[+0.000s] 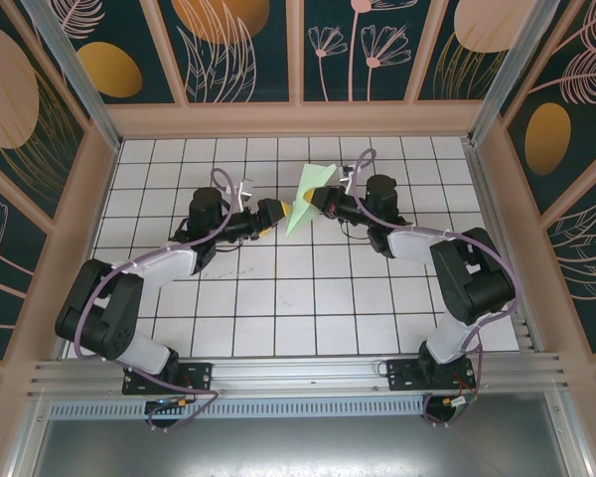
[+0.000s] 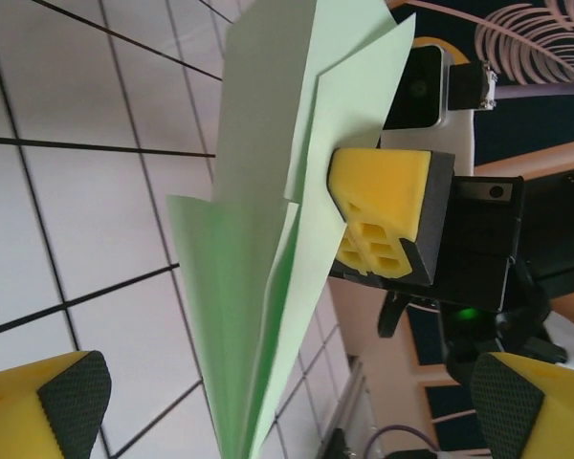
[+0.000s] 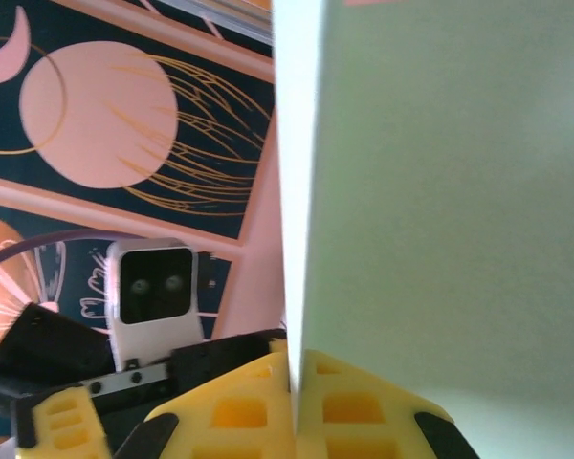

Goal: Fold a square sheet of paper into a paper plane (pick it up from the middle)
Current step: Turn over the paper at the center of the table.

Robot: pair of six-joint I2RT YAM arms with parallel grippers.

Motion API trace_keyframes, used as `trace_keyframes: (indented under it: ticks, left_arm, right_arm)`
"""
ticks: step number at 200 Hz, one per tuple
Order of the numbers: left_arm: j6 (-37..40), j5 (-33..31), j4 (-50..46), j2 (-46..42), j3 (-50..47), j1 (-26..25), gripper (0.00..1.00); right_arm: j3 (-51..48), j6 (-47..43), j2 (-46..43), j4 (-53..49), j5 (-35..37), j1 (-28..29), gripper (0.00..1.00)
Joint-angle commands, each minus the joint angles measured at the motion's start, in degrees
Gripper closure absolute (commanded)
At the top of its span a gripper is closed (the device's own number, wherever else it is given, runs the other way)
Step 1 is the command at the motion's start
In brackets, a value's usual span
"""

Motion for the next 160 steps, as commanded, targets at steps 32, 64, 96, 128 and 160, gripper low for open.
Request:
trace_keyframes:
  ticks: [32, 64, 96, 128, 160]
  left_arm:
    - [-7.84, 6.36, 12.78, 3.63, -1.37, 0.07, 0.02]
    - [-8.65, 7.47, 15.02, 4.84, -0.54, 0.07, 0.18]
    - [-8.16, 7.25, 15.97, 5.07, -0.18, 0.07, 0.42]
    - [-6.26, 6.41, 14.6, 5.07, -0.39, 0.07, 0.61]
    - [-3.86, 5.77, 12.53, 4.99, -0.19, 0.07, 0.77]
  right_arm:
    - [3.08, 5.76, 2.79, 7.35, -4.65, 1.83, 0.94]
    - [4.51, 6.42, 4.44, 6.66, -5.09, 2.94, 0.94]
    - [5.13, 5.8, 5.46, 5.22, -5.82, 3.49, 0.94]
    - [5.66, 5.2, 6.0, 2.98, -6.54, 3.49, 0.93]
    - [6.44, 3.99, 6.11, 0.64, -7.15, 3.33, 0.9]
